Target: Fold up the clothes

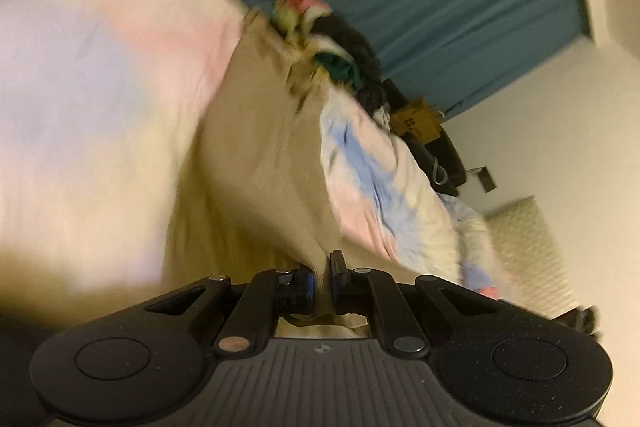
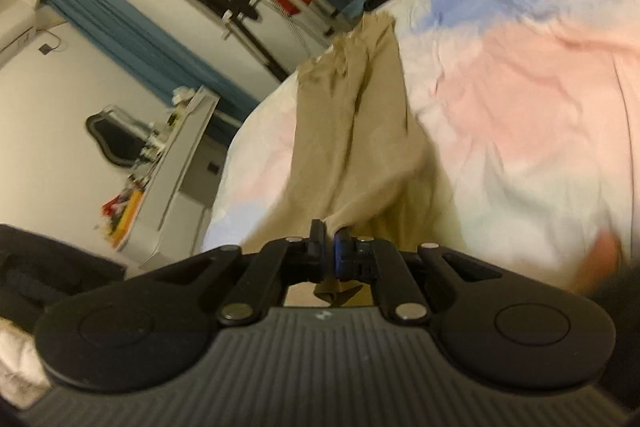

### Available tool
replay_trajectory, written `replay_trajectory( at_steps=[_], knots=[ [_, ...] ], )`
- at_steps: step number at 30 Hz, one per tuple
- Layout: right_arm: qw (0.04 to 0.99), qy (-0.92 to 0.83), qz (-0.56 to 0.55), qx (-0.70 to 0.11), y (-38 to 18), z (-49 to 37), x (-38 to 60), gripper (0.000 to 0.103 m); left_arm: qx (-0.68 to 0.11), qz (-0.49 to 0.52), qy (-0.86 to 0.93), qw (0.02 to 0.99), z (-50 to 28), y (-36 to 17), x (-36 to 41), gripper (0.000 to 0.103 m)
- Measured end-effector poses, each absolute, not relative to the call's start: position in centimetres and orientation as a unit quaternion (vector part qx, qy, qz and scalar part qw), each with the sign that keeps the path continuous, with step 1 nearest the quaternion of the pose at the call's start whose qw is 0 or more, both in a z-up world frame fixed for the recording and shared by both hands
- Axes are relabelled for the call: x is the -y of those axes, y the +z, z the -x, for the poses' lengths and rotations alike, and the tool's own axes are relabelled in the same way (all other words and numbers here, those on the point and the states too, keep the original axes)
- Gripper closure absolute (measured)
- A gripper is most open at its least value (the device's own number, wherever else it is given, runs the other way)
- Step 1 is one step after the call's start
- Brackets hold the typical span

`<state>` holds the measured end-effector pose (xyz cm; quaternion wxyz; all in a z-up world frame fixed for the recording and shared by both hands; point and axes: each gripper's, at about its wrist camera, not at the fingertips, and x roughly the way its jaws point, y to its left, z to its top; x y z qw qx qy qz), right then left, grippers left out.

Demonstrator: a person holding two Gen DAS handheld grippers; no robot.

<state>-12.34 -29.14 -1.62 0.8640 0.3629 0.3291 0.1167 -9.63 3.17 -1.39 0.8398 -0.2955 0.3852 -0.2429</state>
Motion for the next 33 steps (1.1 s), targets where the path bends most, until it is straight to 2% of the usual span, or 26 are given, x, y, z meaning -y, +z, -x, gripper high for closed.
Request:
replay_trajectory(
  at_steps=[5,9,19,25,28,30,31,33],
  knots=[
    [0.878,0.081,-0.355,-0.311,-0.3,4.1,29.9,0.095,-0.340,0.230,-0.230,0.883,1.8,2.5,-0.2,0.095],
    [0.884,0.052,-0.355,-0.300,-0.7,-3.5,30.6,0.095,-0.322,0.183,-0.185,0.910,-4.1,2.6,2.9,0.095],
    [0.906,0.033,-0.272,-0.324,-7.7,-16.9,29.2,0.095,-0.333,0.129,-0.139,0.924,-16.9,-5.9,4.9,0.095],
    [0.915,0.028,-0.189,-0.356,-12.8,-20.2,27.5,0.095,-0.337,0.080,-0.141,0.928,-18.7,-10.9,5.8,0.093],
    [0.921,0.029,-0.159,-0.354,-13.1,-20.1,26.8,0.094,-0.323,0.067,-0.143,0.933,-18.1,-10.7,6.1,0.092],
    [0.924,0.025,-0.149,-0.352,-12.4,-19.8,26.5,0.093,-0.317,0.061,-0.146,0.935,-17.4,-9.8,6.3,0.083],
    [0.925,0.023,-0.148,-0.349,-11.9,-19.5,26.4,0.093,-0.312,0.057,-0.148,0.937,-17.0,-9.1,6.4,0.075],
    [0.928,0.020,-0.154,-0.338,-10.6,-18.5,26.3,0.092,-0.301,0.053,-0.152,0.940,-15.9,-7.6,6.6,0.049]
  ],
)
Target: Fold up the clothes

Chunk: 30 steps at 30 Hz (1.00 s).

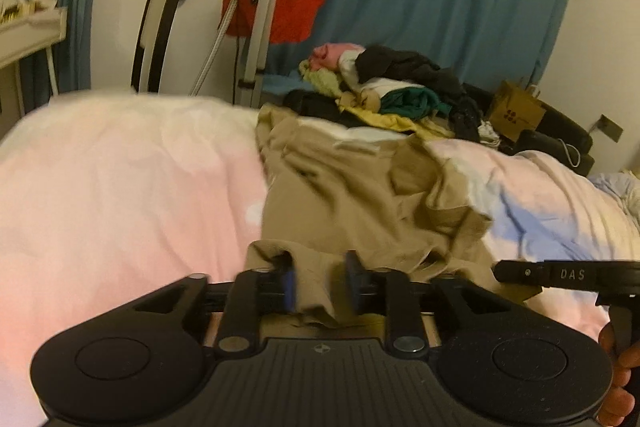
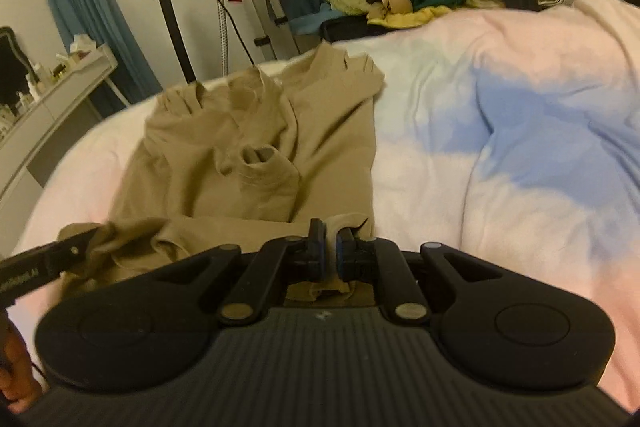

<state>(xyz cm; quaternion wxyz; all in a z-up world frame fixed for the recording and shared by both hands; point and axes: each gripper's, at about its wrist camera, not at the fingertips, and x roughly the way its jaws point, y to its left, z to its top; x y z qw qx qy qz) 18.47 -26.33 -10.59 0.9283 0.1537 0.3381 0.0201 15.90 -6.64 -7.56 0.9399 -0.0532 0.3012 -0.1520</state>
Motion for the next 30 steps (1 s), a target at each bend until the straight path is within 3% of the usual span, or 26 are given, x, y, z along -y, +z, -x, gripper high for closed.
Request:
replay_trajectory(
  at_steps=[7,8,9,11,13,20,26,30],
  knots=[
    [0.952,0.034,-0.137,-0.273,-4.7,-11.4,24.7,0.087,-0.257,0.046,-0.157,0.952,-9.1,-1.6,6.3,0.021],
    [0.956,0.036,-0.132,-0.258,-3.8,-10.0,24.4,0.068,-0.251,0.043,-0.156,0.954,-7.9,-0.8,6.2,0.019],
    [0.960,0.041,-0.131,-0.243,-3.0,-8.7,24.2,0.043,-0.245,0.040,-0.155,0.956,-6.8,0.0,6.1,0.016],
    [0.966,0.050,-0.135,-0.213,-1.6,-6.1,24.0,0.018,-0.236,0.039,-0.154,0.959,-4.4,1.2,5.8,0.008],
    [0.970,0.053,-0.135,-0.193,-0.6,-3.7,23.8,0.018,-0.227,0.040,-0.155,0.961,-1.9,1.8,5.6,0.004],
    [0.976,0.063,-0.128,-0.166,-0.2,2.6,23.4,0.018,-0.206,0.036,-0.161,0.965,4.8,1.8,5.3,0.002],
    [0.975,0.058,-0.124,-0.175,-1.3,3.5,23.4,0.018,-0.215,0.033,-0.159,0.963,5.6,0.4,5.0,0.002],
    [0.971,0.050,-0.145,-0.186,-1.9,2.9,23.9,0.018,-0.254,0.090,-0.172,0.948,4.5,-1.3,4.0,0.002]
  ],
)
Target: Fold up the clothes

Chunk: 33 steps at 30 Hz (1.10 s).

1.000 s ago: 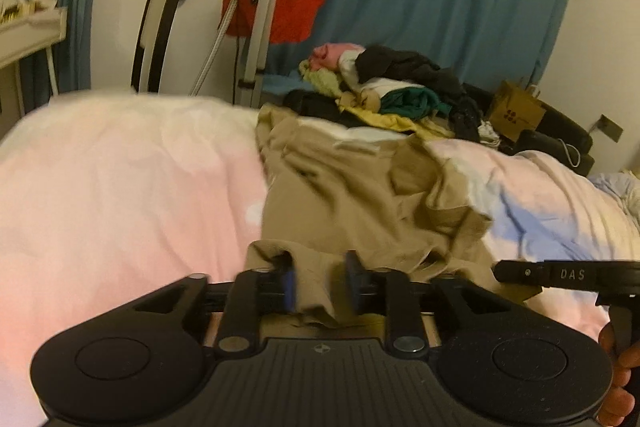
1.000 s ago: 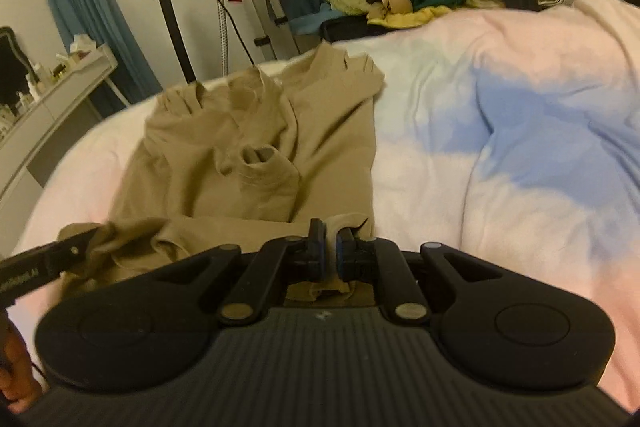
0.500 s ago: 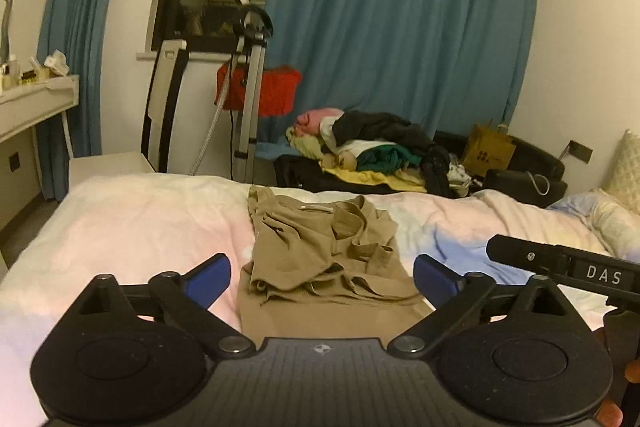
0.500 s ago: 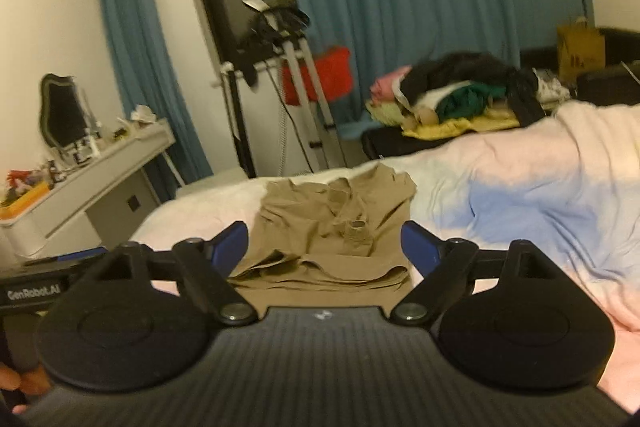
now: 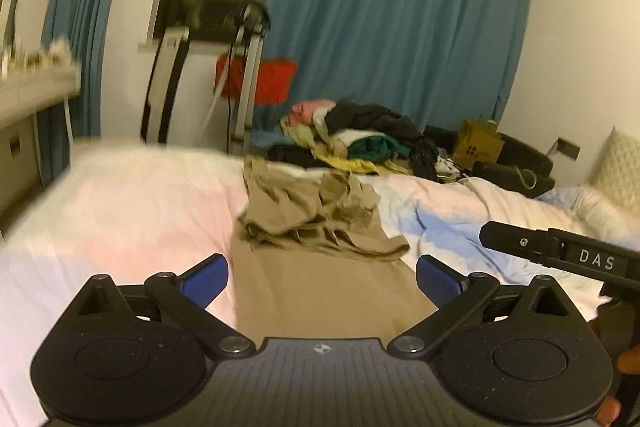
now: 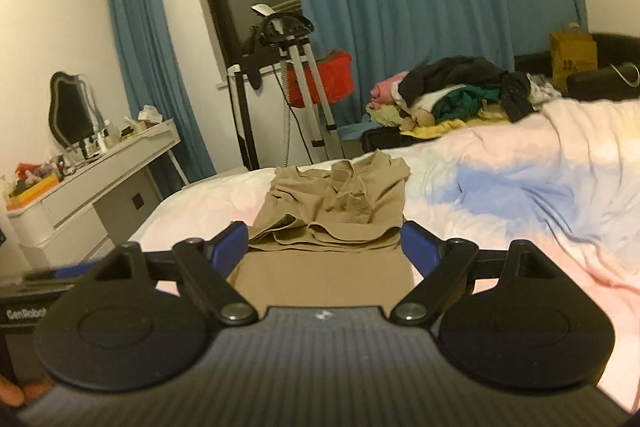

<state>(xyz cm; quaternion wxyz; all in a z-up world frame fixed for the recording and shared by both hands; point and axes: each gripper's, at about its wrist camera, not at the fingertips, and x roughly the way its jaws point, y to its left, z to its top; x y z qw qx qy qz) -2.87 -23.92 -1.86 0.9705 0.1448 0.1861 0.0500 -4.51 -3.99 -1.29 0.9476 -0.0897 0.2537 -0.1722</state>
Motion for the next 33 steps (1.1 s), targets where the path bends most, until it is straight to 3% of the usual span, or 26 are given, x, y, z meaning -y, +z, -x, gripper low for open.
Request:
replay_trajectory(
  at_steps=[4,10,14,17,21,25,29,33],
  knots=[
    [0.939,0.056,-0.230,-0.248,-4.2,1.7,25.5,0.018,-0.332,0.178,-0.197,0.905,2.3,-4.7,3.0,0.005],
    [0.831,0.087,-0.422,-0.352,-10.5,-0.6,27.6,0.018,-0.438,0.315,-0.208,0.816,-1.9,-11.1,1.7,0.020],
    [0.769,0.089,-0.511,-0.374,-14.2,-2.0,27.6,0.023,-0.456,0.374,-0.193,0.784,-4.3,-14.2,1.4,0.031],
    [0.744,0.084,-0.546,-0.375,-16.0,-3.4,27.4,0.024,-0.440,0.412,-0.167,0.781,-5.5,-15.5,0.3,0.047],
    [0.751,0.046,-0.556,-0.354,-17.2,-4.5,28.2,0.043,-0.417,0.464,-0.124,0.772,-6.1,-16.9,-2.1,0.082],
    [0.760,0.023,-0.560,-0.328,-17.6,-4.4,29.0,0.054,-0.396,0.488,-0.118,0.769,-5.5,-16.9,-3.2,0.092],
    [0.778,0.005,-0.543,-0.317,-17.2,-4.4,29.7,0.084,-0.360,0.476,-0.133,0.791,-4.7,-15.2,-3.3,0.096],
    [0.788,0.021,-0.544,-0.286,-15.2,-3.2,30.0,0.090,-0.321,0.465,-0.151,0.811,-2.9,-12.7,-3.6,0.098]
  ],
)
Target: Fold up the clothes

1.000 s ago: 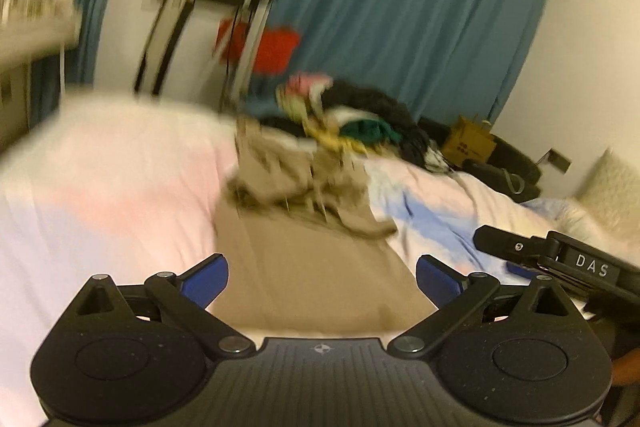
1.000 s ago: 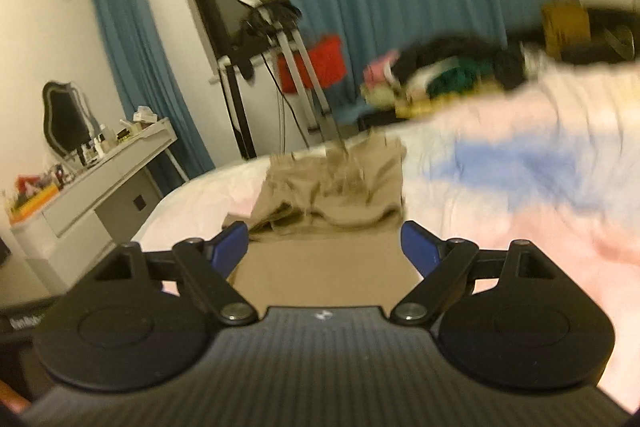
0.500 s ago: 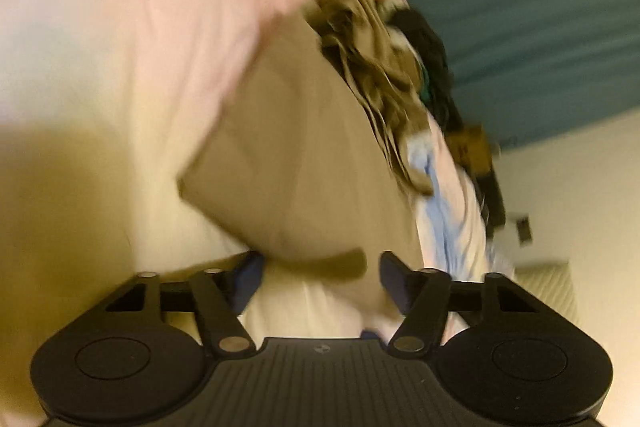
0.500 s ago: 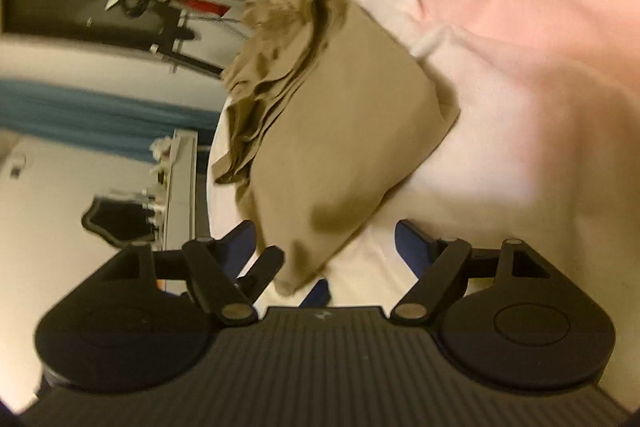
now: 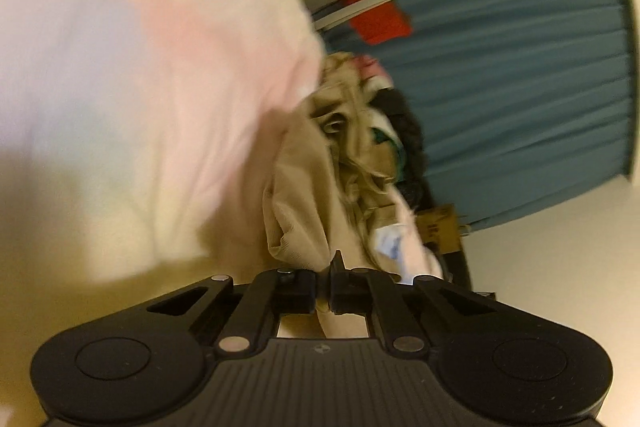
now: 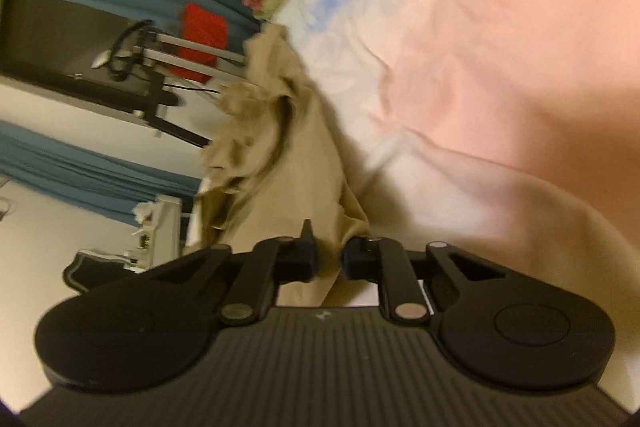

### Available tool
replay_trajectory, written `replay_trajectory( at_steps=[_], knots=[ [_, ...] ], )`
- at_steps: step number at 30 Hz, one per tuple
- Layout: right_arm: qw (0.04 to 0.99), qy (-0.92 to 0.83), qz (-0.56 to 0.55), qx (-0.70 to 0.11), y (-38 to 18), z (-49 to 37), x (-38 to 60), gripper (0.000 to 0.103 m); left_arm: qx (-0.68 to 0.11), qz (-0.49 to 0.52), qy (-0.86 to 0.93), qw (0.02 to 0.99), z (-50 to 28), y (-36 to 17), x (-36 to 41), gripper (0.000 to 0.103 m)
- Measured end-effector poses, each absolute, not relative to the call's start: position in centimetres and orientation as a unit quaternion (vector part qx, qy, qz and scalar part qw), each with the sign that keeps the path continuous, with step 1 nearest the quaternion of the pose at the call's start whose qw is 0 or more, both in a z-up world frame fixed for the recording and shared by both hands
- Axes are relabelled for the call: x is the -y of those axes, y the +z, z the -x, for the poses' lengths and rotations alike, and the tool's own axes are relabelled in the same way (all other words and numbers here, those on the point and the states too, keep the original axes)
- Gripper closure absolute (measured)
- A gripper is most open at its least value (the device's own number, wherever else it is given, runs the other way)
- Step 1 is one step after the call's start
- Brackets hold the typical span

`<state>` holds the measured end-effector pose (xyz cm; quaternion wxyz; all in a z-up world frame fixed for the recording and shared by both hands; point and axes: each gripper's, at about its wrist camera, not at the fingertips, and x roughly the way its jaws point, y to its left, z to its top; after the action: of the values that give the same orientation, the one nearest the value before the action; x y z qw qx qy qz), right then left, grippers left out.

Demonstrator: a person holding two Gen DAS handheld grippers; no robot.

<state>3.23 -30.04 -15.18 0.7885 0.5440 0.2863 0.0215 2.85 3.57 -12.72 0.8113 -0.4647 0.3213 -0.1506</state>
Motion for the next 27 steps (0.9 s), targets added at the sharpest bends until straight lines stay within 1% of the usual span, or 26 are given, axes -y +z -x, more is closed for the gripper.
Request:
replay_trajectory(
  at_steps=[5,7,14,18,21,24,27],
  knots=[
    [0.816,0.061,-0.521,-0.243,-10.2,0.8,29.6,0.090,-0.287,0.453,-0.182,0.824,2.0,-8.4,-4.5,0.098],
    [0.822,0.075,-0.512,-0.238,-8.8,3.2,29.5,0.090,-0.278,0.452,-0.185,0.828,4.5,-6.9,-4.4,0.098],
    [0.813,0.086,-0.529,-0.227,-8.2,15.5,29.2,0.090,-0.282,0.457,-0.179,0.824,16.4,-4.7,-3.3,0.098],
    [0.824,0.087,-0.519,-0.211,-6.9,20.3,29.1,0.089,-0.277,0.460,-0.179,0.824,19.7,-3.5,-3.0,0.097],
    [0.828,0.089,-0.515,-0.202,-5.8,19.5,29.5,0.089,-0.267,0.455,-0.181,0.830,18.9,-2.5,-3.0,0.097],
    [0.827,0.087,-0.513,-0.213,-5.2,15.7,30.2,0.089,-0.276,0.471,-0.163,0.822,14.0,-1.6,-1.9,0.097],
    [0.823,0.074,-0.510,-0.237,-4.6,9.4,30.8,0.089,-0.293,0.459,-0.137,0.828,6.4,-1.2,-0.4,0.096]
  ],
)
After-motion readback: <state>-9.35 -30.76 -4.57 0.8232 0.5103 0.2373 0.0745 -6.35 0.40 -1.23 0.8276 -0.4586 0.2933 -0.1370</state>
